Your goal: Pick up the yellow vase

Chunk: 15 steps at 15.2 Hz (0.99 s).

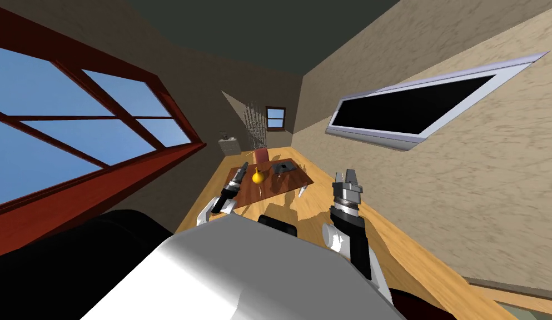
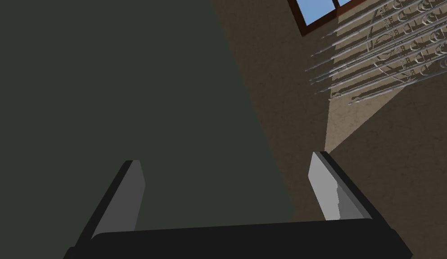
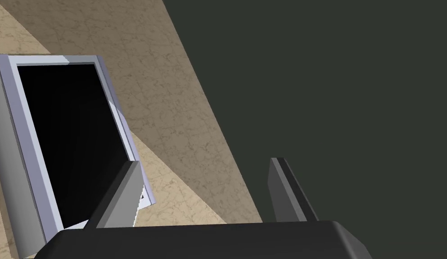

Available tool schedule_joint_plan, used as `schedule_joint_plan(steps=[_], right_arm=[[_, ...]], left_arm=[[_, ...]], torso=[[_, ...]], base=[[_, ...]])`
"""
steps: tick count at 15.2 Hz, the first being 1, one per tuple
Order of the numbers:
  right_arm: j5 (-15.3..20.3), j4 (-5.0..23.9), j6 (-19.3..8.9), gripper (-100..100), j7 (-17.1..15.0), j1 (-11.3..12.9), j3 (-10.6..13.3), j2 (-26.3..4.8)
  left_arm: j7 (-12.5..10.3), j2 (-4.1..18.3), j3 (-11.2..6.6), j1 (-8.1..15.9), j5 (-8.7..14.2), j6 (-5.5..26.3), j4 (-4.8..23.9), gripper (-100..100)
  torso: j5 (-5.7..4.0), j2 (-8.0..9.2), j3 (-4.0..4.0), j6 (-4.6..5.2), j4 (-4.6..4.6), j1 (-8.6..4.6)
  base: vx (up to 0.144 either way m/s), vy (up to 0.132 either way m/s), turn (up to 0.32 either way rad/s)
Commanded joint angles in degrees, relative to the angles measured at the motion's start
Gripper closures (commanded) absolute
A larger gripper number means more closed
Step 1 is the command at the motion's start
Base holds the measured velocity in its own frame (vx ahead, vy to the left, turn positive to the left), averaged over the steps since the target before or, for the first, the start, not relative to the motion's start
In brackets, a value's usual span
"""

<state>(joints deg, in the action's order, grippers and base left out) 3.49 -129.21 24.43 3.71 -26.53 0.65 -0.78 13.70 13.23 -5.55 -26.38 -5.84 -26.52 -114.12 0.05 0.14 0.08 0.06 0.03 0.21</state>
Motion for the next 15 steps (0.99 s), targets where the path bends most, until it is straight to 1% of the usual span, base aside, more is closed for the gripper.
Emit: schedule_joint_plan(steps=[1, 2, 3, 4, 5, 6, 7, 8, 9, 10, 11, 12, 13, 14, 15], right_arm=[[0.00, 0.00, 0.00, 0, 0.00, 0.00, 0.00, 0.00], [0.00, 0.00, 0.00, 0, 0.00, -0.01, 0.00, 0.00], [0.00, 0.00, 0.00, 0, 0.00, 0.00, 0.00, 0.00], [0.00, 0.00, 0.00, 0, 0.00, -0.01, -0.01, 0.00], [0.00, 0.00, 0.00, 0, 0.00, 0.00, 0.00, 0.00], [0.00, 0.00, 0.00, 0, 0.00, -0.01, -0.01, 0.00], [0.00, 0.00, 0.00, 0, 0.00, 0.00, -0.01, 0.00], [0.00, 0.00, 0.00, 0, 0.00, -0.01, -0.01, -0.01], [0.00, 0.00, 0.00, 0, 0.00, 0.00, -0.01, 0.00], [0.00, 0.00, 0.00, 0, 0.00, -0.01, -0.01, -0.01], [0.00, 0.00, 0.00, 0, 0.00, -0.02, -0.01, -0.01], [0.00, 0.00, 0.00, 0, 0.00, -0.01, -0.01, -0.01], [0.00, 0.00, 0.00, 0, 0.00, -0.01, -0.01, -0.01], [0.00, 0.00, 0.00, 0, 0.00, -0.02, -0.01, 0.00], [0.00, 0.00, 0.00, 0, 0.00, -0.01, -0.01, 0.00]], left_arm=[[0.78, 0.73, -0.94, 0.00, -0.65, 0.01, 2.29, -100], [1.79, 1.46, -2.05, 0.36, -1.57, -0.08, 3.97, -100], [1.79, 1.46, -2.05, 0.36, -1.57, -0.08, 5.11, -100], [2.83, 2.14, -3.18, 0.73, -2.53, -0.20, 6.53, -100], [2.83, 2.14, -3.18, 0.73, -2.53, -0.20, 8.08, -100], [3.86, 2.76, -4.33, 1.09, -3.52, -0.33, 9.44, -100], [3.86, 2.76, -4.33, 1.09, -3.52, -0.33, 10.97, -100], [4.91, 3.32, -5.49, 1.45, -4.54, -0.48, 12.54, -100], [4.91, 3.32, -5.49, 1.45, -4.54, -0.48, 13.75, -100], [4.91, 3.32, -5.49, 1.45, -4.54, -0.48, 14.08, -100], [5.95, 3.82, -6.64, 1.81, -5.58, -0.66, 16.03, -100], [5.95, 3.82, -6.64, 1.81, -5.58, -0.66, 16.90, -100], [5.95, 3.82, -6.64, 1.81, -5.58, -0.66, 17.12, -100], [6.98, 4.28, -7.78, 2.17, -6.65, -0.85, 19.26, -100], [6.98, 4.28, -7.78, 2.17, -6.65, -0.85, 20.17, -100]], torso=[[0.00, 0.00, 0.00, 0.00, 0.00, 0.00], [0.00, 0.01, 0.01, -0.03, 0.00, 0.02], [0.01, 0.02, 0.01, -0.02, 0.01, 0.06], [0.02, 0.03, 0.02, -0.03, 0.01, 0.09], [0.02, 0.03, 0.02, -0.01, 0.01, 0.09], [0.02, 0.02, 0.02, -0.04, 0.01, 0.10], [0.02, 0.01, 0.01, -0.02, 0.01, 0.12], [0.03, -0.01, 0.00, -0.03, 0.00, 0.12], [0.02, -0.01, 0.00, -0.01, 0.00, 0.11], [0.03, -0.02, -0.01, -0.03, 0.00, 0.13], [0.03, -0.06, -0.03, -0.07, -0.01, 0.11], [0.02, -0.07, -0.04, -0.03, -0.01, 0.09], [0.02, -0.09, -0.04, -0.03, -0.01, 0.08], [0.02, -0.12, -0.06, -0.06, -0.02, 0.06], [0.01, -0.14, -0.08, -0.03, -0.02, 0.05]], base=[[-0.046, 0.031, -0.289], [-0.047, 0.042, -0.312], [-0.049, 0.046, -0.273], [-0.049, 0.040, -0.327], [-0.045, 0.043, -0.258], [-0.044, 0.046, -0.282], [-0.043, 0.043, -0.242], [-0.043, 0.039, -0.343], [-0.037, 0.047, -0.296], [-0.024, 0.038, -0.086], [-0.026, 0.032, -0.210], [-0.026, 0.030, -0.268], [-0.016, 0.022, -0.108], [-0.013, 0.022, -0.218], [-0.017, 0.030, -0.245]])
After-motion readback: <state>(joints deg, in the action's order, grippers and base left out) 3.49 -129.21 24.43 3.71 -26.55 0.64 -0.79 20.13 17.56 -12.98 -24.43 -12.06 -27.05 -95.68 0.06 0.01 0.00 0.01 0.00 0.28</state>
